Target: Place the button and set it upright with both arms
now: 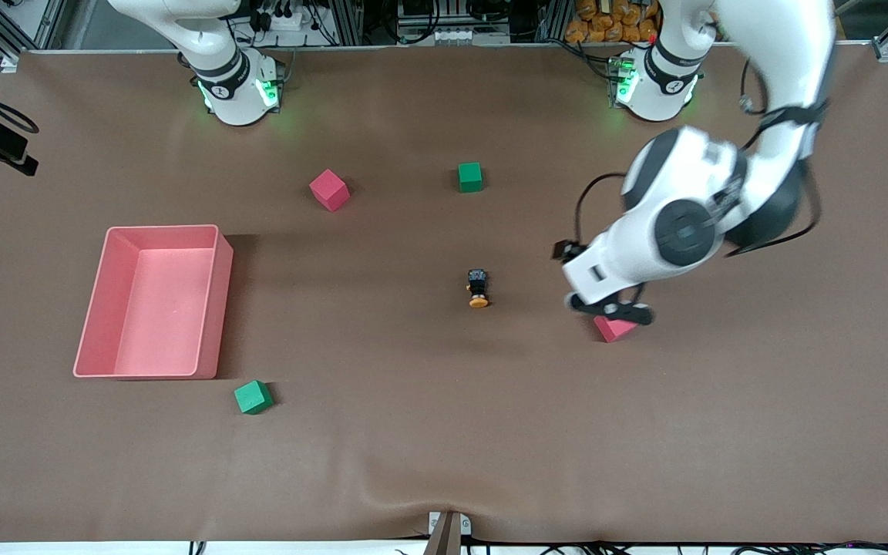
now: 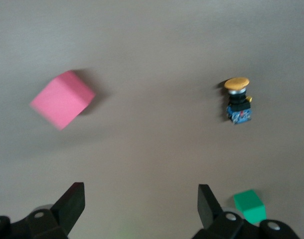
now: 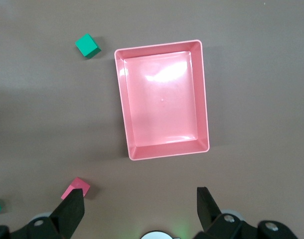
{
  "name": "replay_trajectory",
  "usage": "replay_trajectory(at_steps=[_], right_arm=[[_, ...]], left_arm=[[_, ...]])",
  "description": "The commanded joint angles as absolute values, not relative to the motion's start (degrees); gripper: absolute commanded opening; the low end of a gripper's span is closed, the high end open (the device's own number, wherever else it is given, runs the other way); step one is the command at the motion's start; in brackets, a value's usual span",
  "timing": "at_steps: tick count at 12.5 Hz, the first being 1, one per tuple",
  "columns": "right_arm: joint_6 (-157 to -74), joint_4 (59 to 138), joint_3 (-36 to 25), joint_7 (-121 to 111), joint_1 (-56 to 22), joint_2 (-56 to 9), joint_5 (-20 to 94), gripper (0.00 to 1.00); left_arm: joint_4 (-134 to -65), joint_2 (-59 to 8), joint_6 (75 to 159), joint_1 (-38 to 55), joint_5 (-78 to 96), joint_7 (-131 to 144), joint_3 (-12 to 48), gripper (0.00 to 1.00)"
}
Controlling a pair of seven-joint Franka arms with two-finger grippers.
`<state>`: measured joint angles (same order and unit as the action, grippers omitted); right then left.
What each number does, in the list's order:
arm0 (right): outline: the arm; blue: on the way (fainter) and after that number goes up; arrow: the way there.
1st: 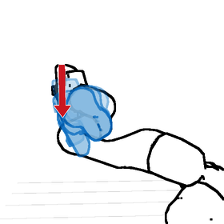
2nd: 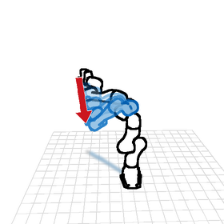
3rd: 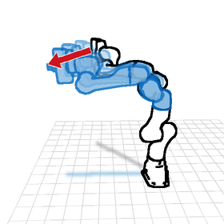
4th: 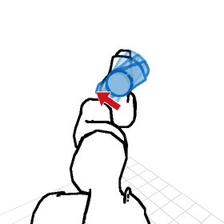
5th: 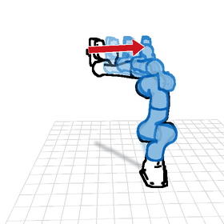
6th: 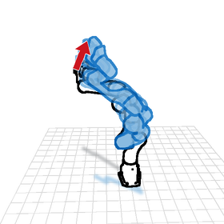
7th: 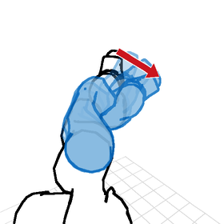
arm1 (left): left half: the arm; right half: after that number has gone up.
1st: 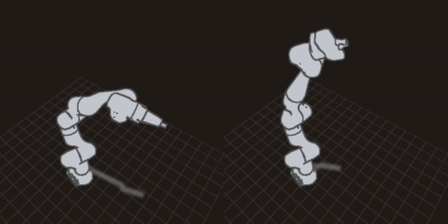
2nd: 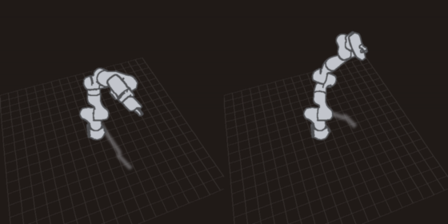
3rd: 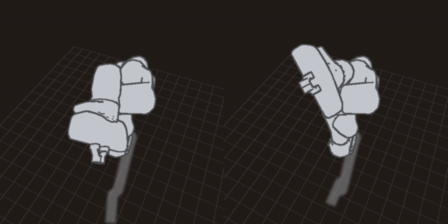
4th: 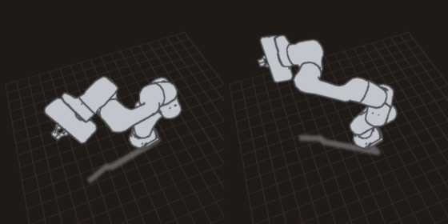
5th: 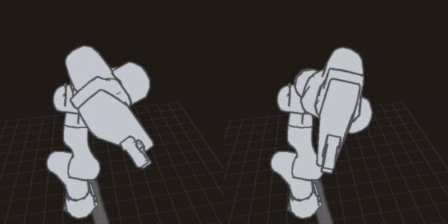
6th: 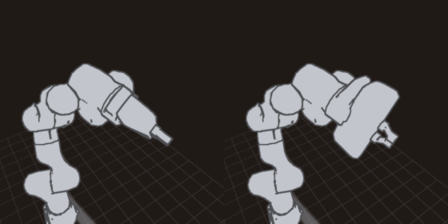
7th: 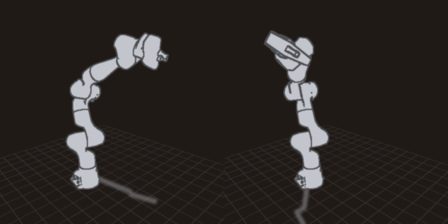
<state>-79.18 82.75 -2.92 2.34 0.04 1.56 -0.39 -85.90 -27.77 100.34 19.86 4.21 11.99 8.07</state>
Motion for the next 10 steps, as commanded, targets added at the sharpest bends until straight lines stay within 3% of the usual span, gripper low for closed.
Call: replay_trajectory(at_steps=[1, 5, 10], right_arm=[[-79.8, 81.7, -2.5, 4.0, 0.3, 1.2, 0.3, 1.00], [-81.9, 81.8, -2.6, 9.2, 0.5, 1.1, 1.0, 1.00], [-81.4, 81.8, -2.5, 9.2, 0.4, 1.2, 1.1, 1.00]], left_arm=[[-81.0, -34.2, 103.6, 23.5, 4.6, 12.7, 7.6, 1.00], [-79.5, -40.4, 115.0, 25.3, 4.6, 12.6, 7.6, 1.00], [-78.3, -45.6, 121.1, 28.6, 4.7, 19.2, 7.6, 0.87]])
